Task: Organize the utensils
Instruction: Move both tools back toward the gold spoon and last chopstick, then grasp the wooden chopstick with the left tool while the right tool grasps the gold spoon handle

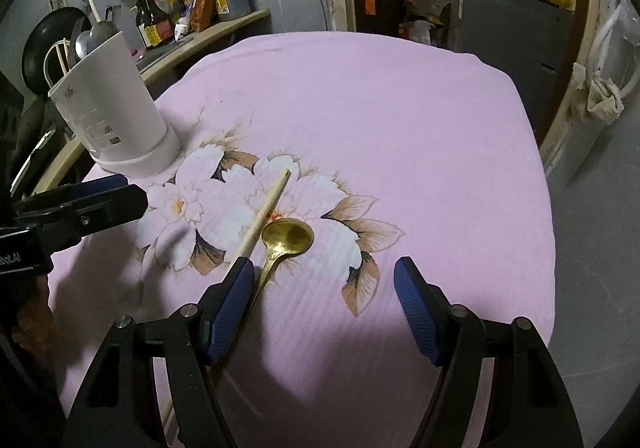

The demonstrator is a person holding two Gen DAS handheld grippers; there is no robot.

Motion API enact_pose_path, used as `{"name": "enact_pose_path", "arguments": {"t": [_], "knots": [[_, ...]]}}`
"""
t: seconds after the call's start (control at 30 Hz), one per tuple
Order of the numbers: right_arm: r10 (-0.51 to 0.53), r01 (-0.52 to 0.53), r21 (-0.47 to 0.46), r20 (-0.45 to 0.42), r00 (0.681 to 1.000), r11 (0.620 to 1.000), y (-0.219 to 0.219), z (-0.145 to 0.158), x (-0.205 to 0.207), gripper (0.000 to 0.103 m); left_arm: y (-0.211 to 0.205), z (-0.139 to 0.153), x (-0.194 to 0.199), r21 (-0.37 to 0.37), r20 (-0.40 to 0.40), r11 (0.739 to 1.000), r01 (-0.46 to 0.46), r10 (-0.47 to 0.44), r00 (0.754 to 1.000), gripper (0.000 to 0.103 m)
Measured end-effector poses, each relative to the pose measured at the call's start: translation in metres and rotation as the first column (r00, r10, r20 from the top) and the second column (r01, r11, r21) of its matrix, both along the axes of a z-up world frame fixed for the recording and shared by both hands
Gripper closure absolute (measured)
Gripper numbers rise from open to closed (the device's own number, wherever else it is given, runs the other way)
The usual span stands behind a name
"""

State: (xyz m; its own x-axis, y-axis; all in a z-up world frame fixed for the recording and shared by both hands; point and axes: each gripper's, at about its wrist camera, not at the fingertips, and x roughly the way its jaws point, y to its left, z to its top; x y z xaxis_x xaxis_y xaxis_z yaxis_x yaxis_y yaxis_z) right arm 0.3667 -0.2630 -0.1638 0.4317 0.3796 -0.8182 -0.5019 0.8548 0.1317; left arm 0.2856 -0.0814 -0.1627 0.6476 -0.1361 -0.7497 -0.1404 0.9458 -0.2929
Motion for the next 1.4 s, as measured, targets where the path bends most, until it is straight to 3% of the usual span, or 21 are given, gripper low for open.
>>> {"name": "enact_pose_path", "arguments": {"t": [0.13, 0.43, 0.7, 0.93, 1.03, 1.2, 1.4], "knots": [[0.007, -0.007, -0.015, -0.006, 1.000, 1.000, 0.002, 0.000, 0.000, 0.036, -0.003, -0.002, 0.004, -0.009, -0.006, 1.000, 0.008, -0.008, 1.000, 0.025], [-0.080, 0.078, -0.048, -0.048, 0.996, 0.996, -0.028, 0.001, 0.000, 0.054, -0.013, 0.000, 0.014, -0.058, -0.004, 0.997, 0.055, -0.055, 0.998, 0.025], [-0.109, 0.110, 0.007, -0.070, 0.992, 0.994, -0.061, -0.006, -0.009, 0.057, -0.039, -0.011, 0.040, -0.144, -0.040, 0.969, 0.200, -0.208, 0.977, 0.059], [-0.148, 0.154, 0.076, -0.079, 0.986, 0.985, -0.076, -0.003, -0.025, 0.057, -0.060, -0.014, 0.057, -0.156, -0.081, 0.948, 0.278, -0.293, 0.953, 0.077], [-0.177, 0.190, 0.125, -0.111, 0.978, 0.974, -0.083, -0.002, -0.030, 0.057, -0.073, -0.023, 0.062, -0.129, -0.146, 0.945, 0.302, -0.319, 0.936, 0.092], [-0.180, 0.201, 0.151, -0.141, 0.973, 0.968, -0.085, -0.007, -0.036, 0.057, -0.068, -0.027, 0.063, -0.178, -0.148, 0.944, 0.278, -0.305, 0.941, 0.095], [-0.185, 0.207, 0.103, -0.193, 0.964, 0.973, -0.085, -0.011, -0.032, 0.073, -0.064, -0.031, 0.069, -0.220, -0.168, 0.936, 0.275, -0.315, 0.934, 0.095]]}}
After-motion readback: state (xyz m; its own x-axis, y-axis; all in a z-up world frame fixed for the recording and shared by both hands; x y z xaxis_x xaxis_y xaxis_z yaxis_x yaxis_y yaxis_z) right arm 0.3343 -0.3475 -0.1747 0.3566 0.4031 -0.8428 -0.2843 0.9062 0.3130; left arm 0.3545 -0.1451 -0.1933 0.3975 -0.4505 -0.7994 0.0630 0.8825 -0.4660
